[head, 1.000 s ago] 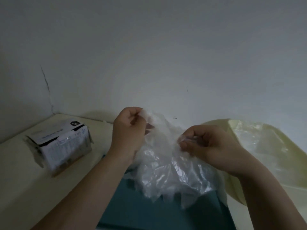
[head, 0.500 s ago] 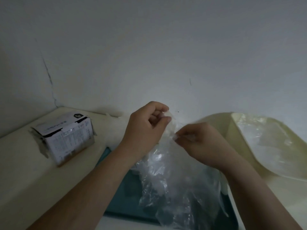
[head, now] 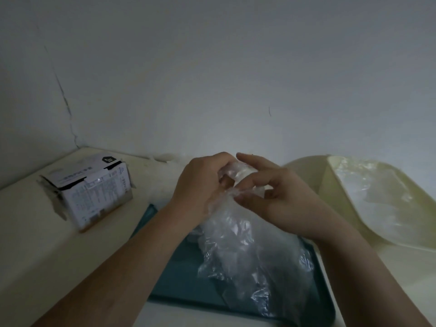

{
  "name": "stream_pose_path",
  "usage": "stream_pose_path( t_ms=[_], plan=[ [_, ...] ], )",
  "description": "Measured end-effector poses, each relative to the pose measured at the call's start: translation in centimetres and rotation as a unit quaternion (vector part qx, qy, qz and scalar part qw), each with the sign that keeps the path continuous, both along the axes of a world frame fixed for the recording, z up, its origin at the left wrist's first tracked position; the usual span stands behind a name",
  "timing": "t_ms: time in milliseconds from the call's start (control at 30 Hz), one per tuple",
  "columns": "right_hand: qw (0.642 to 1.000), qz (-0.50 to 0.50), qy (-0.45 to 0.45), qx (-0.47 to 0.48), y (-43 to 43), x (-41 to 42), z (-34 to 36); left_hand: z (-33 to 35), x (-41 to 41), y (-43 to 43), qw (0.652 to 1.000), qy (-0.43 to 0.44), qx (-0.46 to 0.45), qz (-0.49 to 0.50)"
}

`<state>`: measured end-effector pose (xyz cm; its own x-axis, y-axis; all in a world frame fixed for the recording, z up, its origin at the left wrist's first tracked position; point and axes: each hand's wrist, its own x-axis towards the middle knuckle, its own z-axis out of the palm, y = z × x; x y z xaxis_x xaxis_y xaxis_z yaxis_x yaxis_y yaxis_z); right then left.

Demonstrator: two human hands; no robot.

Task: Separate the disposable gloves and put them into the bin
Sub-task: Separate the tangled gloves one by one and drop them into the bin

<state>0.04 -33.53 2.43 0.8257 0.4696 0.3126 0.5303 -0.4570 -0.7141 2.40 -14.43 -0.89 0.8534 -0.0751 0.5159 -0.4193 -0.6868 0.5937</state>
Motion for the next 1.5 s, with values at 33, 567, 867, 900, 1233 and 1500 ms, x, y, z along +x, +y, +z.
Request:
stream_pose_path(
  t_ms=[33,567,867,900,1233,1500],
  plan=[
    [0.999,-0.028,-0.028,0.007,0.2,0.3,-0.4,0.2,-0.3,-0.1,1.000,-0.019,-0.018,-0.016],
    [0.928,-0.165,0.098,0.319,-1.6,1.4,-0.1,1.8,0.2,1.4,0.876,0.114,-0.461,-0.083],
    [0.955,-0.167,0.012,0.246,-2.3,1.1,0.8,3.2,0.1,1.1,0.838,0.076,-0.537,-0.066],
    [0.955,-0.181,-0.006,0.233,-2.6,1.1,1.1,3.2,0.1,0.5,0.853,0.070,-0.514,-0.060],
    [0.938,-0.324,-0.053,0.109,-13.3,3.8,6.3,8.2,-1.9,-6.8,0.841,0.138,-0.478,-0.213],
    [0.894,-0.390,0.021,-0.219,-19.0,6.7,2.6,10.9,-3.5,-11.0,0.774,0.279,-0.461,-0.333]
  ],
)
